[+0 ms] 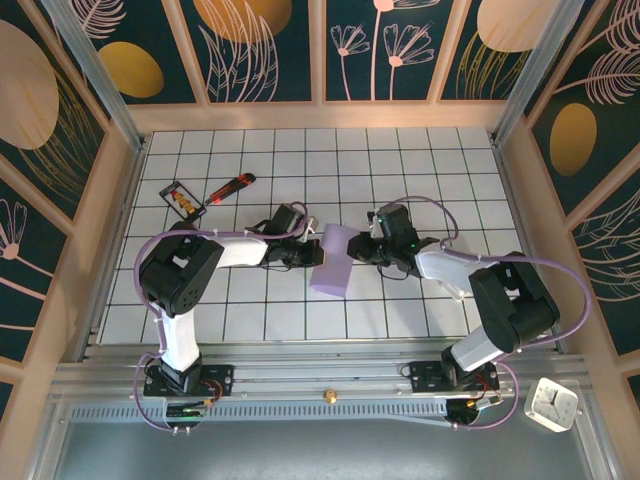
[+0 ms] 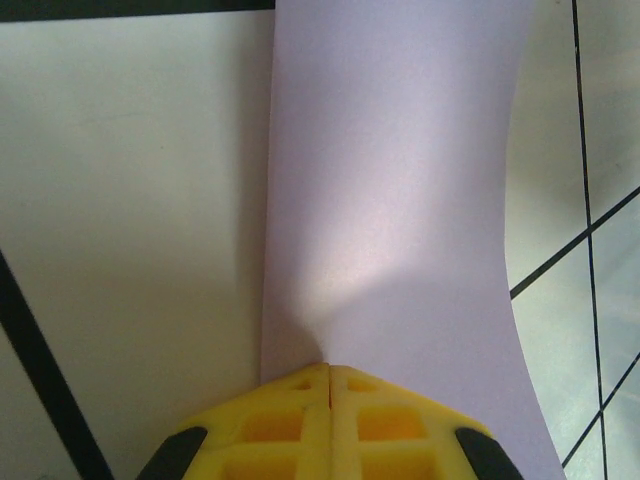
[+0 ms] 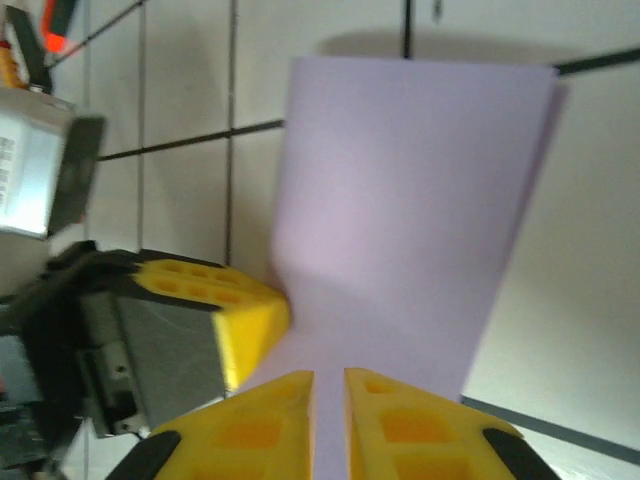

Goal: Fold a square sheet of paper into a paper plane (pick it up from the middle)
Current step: First fold in half a square sheet of paper at the center of the table.

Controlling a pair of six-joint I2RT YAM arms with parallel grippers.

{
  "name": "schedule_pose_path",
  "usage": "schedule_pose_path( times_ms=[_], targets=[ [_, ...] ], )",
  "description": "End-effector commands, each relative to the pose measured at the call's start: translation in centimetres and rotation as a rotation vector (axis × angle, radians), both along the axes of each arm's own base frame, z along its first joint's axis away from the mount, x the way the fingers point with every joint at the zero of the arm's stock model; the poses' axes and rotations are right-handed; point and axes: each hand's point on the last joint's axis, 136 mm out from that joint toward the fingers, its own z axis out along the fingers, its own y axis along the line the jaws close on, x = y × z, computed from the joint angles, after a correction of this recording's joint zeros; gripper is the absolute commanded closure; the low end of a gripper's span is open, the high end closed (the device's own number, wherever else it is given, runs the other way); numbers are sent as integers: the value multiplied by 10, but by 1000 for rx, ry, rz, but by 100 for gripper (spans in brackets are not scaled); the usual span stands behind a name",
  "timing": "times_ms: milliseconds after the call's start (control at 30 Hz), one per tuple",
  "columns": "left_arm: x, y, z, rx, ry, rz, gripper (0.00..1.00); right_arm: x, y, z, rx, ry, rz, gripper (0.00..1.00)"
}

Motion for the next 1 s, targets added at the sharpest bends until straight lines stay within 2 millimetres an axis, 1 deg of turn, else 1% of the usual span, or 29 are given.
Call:
schedule_pose_path(
  times_ms=[0, 100, 167, 300, 500, 533, 767, 967],
  targets=[
    [-34, 44, -54, 213, 127, 14, 100, 10, 19, 15, 83, -18, 28, 88],
    [-36, 45, -55, 212, 131, 12, 100, 19, 34, 15, 126, -8, 52, 96],
    [-38, 46, -57, 208, 137, 13, 100, 24, 44, 8, 148, 15, 68, 100],
    [-42, 47, -60, 206, 150, 12, 100, 31, 60, -1, 170, 42, 96, 100],
    [-41, 46, -59, 206, 146, 8, 100, 40, 71, -13, 181, 73, 110, 100],
    [-42, 47, -60, 209, 146, 7, 100, 36, 78, -16, 177, 80, 130, 100],
    [-42, 48, -60, 216, 149, 3, 100, 38, 84, -40, 126, 134, 145, 100],
    [-46, 49, -61, 225, 163, -5, 100, 48, 74, -65, 48, 172, 114, 100]
  ],
)
